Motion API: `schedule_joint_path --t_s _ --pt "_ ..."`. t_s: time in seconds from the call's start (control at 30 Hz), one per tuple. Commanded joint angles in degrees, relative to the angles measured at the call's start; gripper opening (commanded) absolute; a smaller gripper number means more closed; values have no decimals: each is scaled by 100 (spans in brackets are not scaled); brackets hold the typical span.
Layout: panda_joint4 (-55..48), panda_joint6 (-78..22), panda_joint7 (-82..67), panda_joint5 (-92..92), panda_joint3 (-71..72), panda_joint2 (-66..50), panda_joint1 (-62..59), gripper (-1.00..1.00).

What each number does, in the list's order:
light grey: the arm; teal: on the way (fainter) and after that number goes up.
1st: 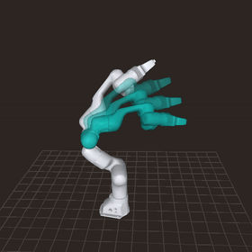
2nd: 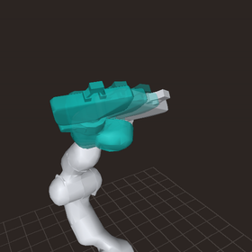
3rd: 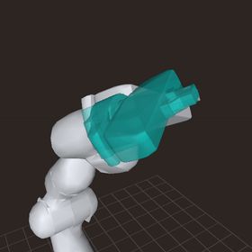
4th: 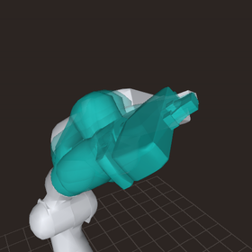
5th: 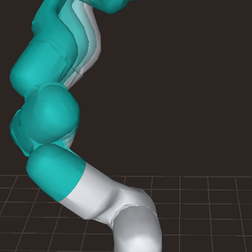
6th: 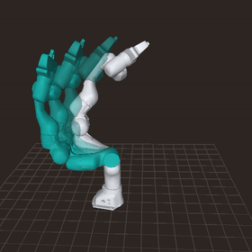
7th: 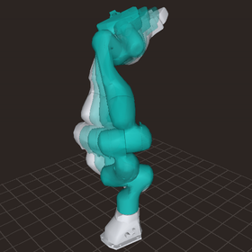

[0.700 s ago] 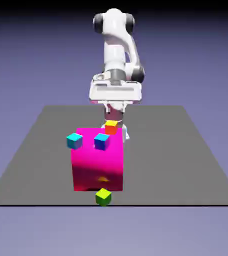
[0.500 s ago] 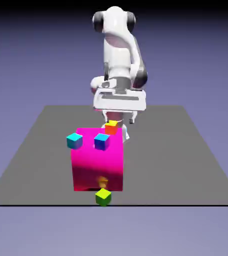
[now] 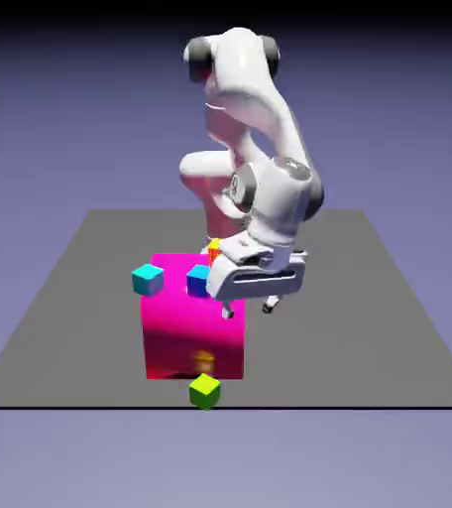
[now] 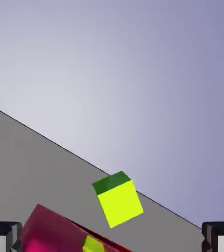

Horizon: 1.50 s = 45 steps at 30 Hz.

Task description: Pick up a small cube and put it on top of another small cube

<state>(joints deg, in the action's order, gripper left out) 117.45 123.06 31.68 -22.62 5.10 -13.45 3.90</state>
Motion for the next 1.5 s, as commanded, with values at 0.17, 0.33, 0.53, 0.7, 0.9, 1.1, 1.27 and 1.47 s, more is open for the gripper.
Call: schedule_joint_path --t_s 0.17,0.33,0.53,0.7,0.9,1.1,1.27,1.47 --pt "-1177 -1377 -291 -611 138 -1246 87 0" --pt "-2158 -2524 -534 -1121 253 -2284 159 0" --pt "-3335 -3900 -825 -1732 391 -3530 246 0" --pt "-4315 -5047 -1068 -2241 506 -4569 318 0" --pt "-4839 -5764 -1171 -2637 583 -5293 293 0" --pt "-4008 -5211 -858 -2701 551 -5093 -22 -100" --pt "-4837 -5763 -1170 -2637 583 -5292 293 -100" --pt "-4715 -5497 -1391 -1811 -183 -4305 -567 -100"
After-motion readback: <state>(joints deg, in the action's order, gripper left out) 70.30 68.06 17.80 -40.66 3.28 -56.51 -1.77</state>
